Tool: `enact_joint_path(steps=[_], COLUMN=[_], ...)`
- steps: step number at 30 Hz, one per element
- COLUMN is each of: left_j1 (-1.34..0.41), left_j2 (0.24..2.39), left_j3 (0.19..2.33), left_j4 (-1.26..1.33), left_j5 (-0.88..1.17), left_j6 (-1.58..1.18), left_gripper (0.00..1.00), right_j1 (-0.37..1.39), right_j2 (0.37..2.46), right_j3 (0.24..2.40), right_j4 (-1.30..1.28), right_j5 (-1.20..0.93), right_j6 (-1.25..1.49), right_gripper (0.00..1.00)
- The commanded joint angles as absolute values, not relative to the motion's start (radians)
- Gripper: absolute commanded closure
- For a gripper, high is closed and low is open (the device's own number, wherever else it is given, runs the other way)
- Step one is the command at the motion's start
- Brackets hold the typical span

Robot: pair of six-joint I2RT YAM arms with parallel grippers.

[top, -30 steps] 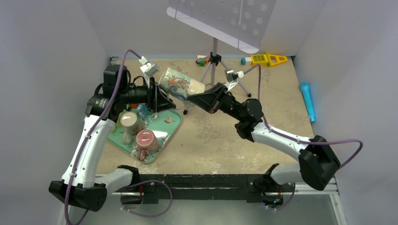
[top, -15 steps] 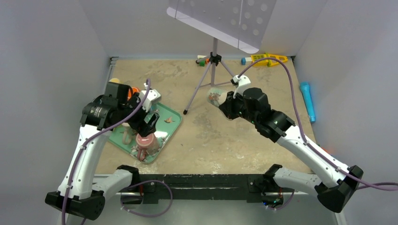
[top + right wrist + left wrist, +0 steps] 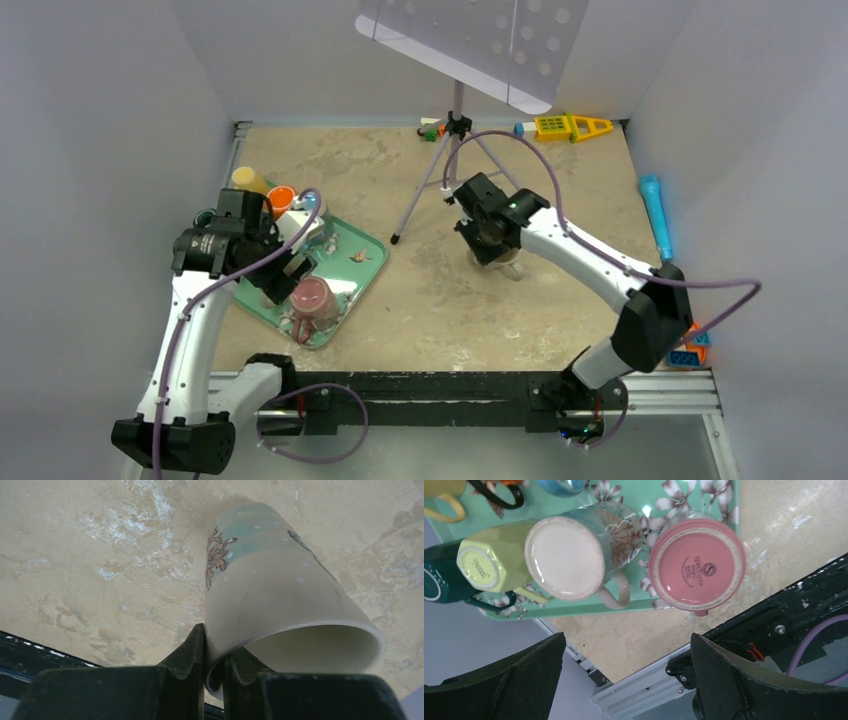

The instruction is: Turn the mug right side up

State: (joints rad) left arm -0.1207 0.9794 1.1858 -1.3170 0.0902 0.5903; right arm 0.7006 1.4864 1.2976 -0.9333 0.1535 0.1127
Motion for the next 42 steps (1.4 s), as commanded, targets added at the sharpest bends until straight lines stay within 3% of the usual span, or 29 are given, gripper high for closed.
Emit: enact_joint_path(steps=[1, 6, 12, 16, 20, 22, 25, 28, 34, 38, 42], left_j1=[-0.021, 0.011, 0.127, 0.228, 0.247, 0.247, 0.249, 0.248, 0.248, 0.247, 0.247], left_j2=[0.994, 0.997, 1.038, 1.046, 1.005, 0.993, 0.991, 1.002, 0.983, 1.022, 1.022], left_j3=[1.186, 1.140, 1.075, 1.042, 0.879, 0.808, 0.746, 0.715, 0.721, 0.773, 0.813], left_j4=[-1.307, -1.283, -1.206, -1.144, -1.010, -0.885, -0.767, -0.684, -0.678, -0.751, -0.786], left_j5=[0.071, 0.066, 0.031, 0.101, 0.190, 0.135, 0.130, 0.171, 0.320, 0.393, 0.438], left_j6=[0.687, 0.717, 0.759, 0.782, 0.807, 0.778, 0.754, 0.734, 0.710, 0.686, 0.662], left_gripper=[0.01, 0.01, 0.01, 0.05, 0.09, 0.17, 0.32, 0.41, 0.65, 1.00, 1.00], right_j1=[0.687, 0.671, 0.658, 0.658, 0.659, 0.659, 0.662, 0.668, 0.668, 0.668, 0.669], right_j2=[1.568, 1.660, 1.739, 1.743, 1.723, 1.708, 1.662, 1.592, 1.487, 1.464, 1.434], right_j3=[1.425, 1.488, 1.504, 1.532, 1.551, 1.554, 1.536, 1.492, 1.400, 1.363, 1.337], right_j4=[-0.956, -0.943, -0.920, -0.916, -0.904, -0.902, -0.879, -0.823, -0.745, -0.707, -0.676], right_j5=[0.135, 0.078, 0.071, 0.106, 0.158, 0.173, 0.189, 0.155, 0.132, 0.119, 0.119], right_j6=[-0.018, -0.093, -0.126, -0.109, -0.087, -0.070, -0.050, -0.052, -0.059, -0.056, -0.046], right_gripper=[1.00, 0.99, 0.67, 0.57, 0.49, 0.28, 0.27, 0.27, 0.27, 0.27, 0.28])
